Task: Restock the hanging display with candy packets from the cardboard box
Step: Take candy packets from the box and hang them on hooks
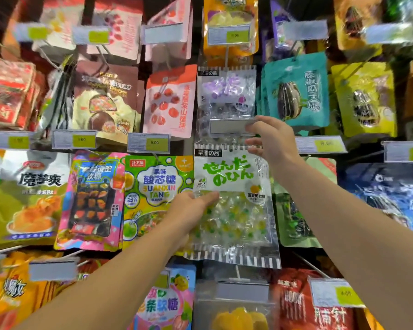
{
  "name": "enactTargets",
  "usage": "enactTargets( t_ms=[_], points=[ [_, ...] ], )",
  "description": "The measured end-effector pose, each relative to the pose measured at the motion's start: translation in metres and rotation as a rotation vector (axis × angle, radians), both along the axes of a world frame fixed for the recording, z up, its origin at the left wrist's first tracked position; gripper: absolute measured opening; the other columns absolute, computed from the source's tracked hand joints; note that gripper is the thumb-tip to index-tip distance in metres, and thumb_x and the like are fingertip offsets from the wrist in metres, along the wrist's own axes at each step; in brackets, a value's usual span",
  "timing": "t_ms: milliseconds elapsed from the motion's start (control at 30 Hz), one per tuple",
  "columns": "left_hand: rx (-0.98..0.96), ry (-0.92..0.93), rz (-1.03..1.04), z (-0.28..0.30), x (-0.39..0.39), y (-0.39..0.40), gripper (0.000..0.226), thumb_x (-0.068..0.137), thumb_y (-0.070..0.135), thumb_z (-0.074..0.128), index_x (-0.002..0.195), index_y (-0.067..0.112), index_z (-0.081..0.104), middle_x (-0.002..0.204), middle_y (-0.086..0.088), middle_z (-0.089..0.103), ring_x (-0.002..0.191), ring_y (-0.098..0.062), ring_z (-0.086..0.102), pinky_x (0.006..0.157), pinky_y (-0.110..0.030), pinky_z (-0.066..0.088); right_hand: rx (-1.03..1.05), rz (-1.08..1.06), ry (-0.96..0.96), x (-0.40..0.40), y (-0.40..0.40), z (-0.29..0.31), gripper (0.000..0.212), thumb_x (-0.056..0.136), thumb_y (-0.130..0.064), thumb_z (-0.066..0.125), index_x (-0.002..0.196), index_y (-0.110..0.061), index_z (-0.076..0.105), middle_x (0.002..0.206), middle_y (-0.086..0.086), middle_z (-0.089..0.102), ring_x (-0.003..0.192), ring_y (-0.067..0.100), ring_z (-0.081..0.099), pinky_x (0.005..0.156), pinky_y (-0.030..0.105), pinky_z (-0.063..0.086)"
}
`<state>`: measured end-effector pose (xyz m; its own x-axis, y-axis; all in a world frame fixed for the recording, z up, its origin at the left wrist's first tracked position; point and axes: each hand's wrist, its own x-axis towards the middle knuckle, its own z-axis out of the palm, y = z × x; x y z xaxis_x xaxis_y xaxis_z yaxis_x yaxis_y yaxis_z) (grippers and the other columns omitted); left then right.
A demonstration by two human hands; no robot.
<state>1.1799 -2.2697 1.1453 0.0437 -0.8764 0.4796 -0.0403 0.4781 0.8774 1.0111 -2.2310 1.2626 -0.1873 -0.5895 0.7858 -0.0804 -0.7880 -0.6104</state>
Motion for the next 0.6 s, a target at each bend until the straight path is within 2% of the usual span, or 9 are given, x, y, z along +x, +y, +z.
enactTargets(
  t_ms=[33, 133, 233, 333, 433, 533, 600],
  points=[
    [0.012, 0.000, -0.012, 0.002, -0.002, -0.001, 0.098, 0.045, 0.069, 0.076, 0.125, 0.014, 0.061, 0.123, -0.001, 0.065, 0.112, -0.021, 0.059, 0.100, -0.039, 0.044, 0.000, -0.004, 0.004, 0.000, 0.000, 0.000, 0.041, 0.092, -0.010, 0.057, 0.133, -0.008, 0.055, 0.117, 0.012, 0.065, 0.080, 0.019, 0.064, 0.069, 0.032, 0.056],
    [0.035, 0.004, -0.046, 0.002, -0.008, 0.002, 0.058, 0.077, 0.045, 0.077, 0.119, 0.009, 0.061, 0.117, -0.002, 0.064, 0.110, -0.021, 0.057, 0.090, -0.030, 0.037, -0.004, -0.008, 0.017, 0.000, 0.000, 0.000, 0.041, 0.090, -0.011, 0.058, 0.132, -0.009, 0.056, 0.116, 0.011, 0.066, 0.082, 0.020, 0.065, 0.074, 0.036, 0.058],
    [0.058, 0.046, -0.049, -0.003, -0.011, 0.004, 0.078, 0.080, 0.042, 0.075, 0.140, 0.007, 0.041, 0.137, -0.002, 0.050, 0.120, -0.023, 0.048, 0.090, -0.032, 0.034, -0.006, -0.005, 0.025, -0.002, 0.000, -0.001, 0.040, 0.090, -0.012, 0.059, 0.130, -0.009, 0.057, 0.114, 0.012, 0.066, 0.080, 0.019, 0.064, 0.070, 0.033, 0.057],
    [0.062, 0.061, -0.017, -0.006, -0.007, 0.003, 0.074, 0.079, 0.046, 0.075, 0.136, 0.008, 0.048, 0.137, -0.004, 0.052, 0.117, -0.025, 0.051, 0.085, -0.033, 0.037, -0.008, -0.014, 0.052, -0.004, 0.002, -0.002, 0.041, 0.089, -0.012, 0.059, 0.130, -0.008, 0.057, 0.113, 0.011, 0.066, 0.077, 0.017, 0.064, 0.067, 0.030, 0.055],
    [0.076, 0.060, -0.019, -0.002, -0.002, 0.008, 0.073, 0.077, 0.048, 0.076, 0.134, 0.009, 0.051, 0.136, -0.004, 0.053, 0.117, -0.026, 0.051, 0.089, -0.035, 0.040, -0.010, -0.019, 0.072, -0.005, 0.004, -0.002, 0.043, 0.089, -0.012, 0.059, 0.131, -0.008, 0.056, 0.114, 0.010, 0.066, 0.075, 0.017, 0.063, 0.065, 0.029, 0.054],
    [0.090, 0.032, -0.027, 0.004, -0.002, 0.012, 0.060, 0.079, 0.045, 0.075, 0.122, 0.007, 0.056, 0.125, -0.003, 0.053, 0.107, -0.022, 0.048, 0.088, -0.035, 0.036, -0.010, -0.018, 0.078, -0.005, 0.005, -0.004, 0.043, 0.090, -0.012, 0.059, 0.132, -0.009, 0.056, 0.114, 0.009, 0.066, 0.074, 0.016, 0.062, 0.065, 0.028, 0.054],
    [0.090, 0.010, -0.026, 0.010, -0.004, 0.017, 0.037, 0.083, 0.040, 0.074, 0.098, 0.011, 0.056, 0.114, -0.003, 0.052, 0.101, -0.021, 0.045, 0.086, -0.033, 0.033, -0.013, -0.021, 0.080, -0.005, 0.005, -0.005, 0.042, 0.090, -0.013, 0.059, 0.132, -0.010, 0.056, 0.113, 0.009, 0.066, 0.075, 0.016, 0.062, 0.067, 0.030, 0.054]
  ],
)
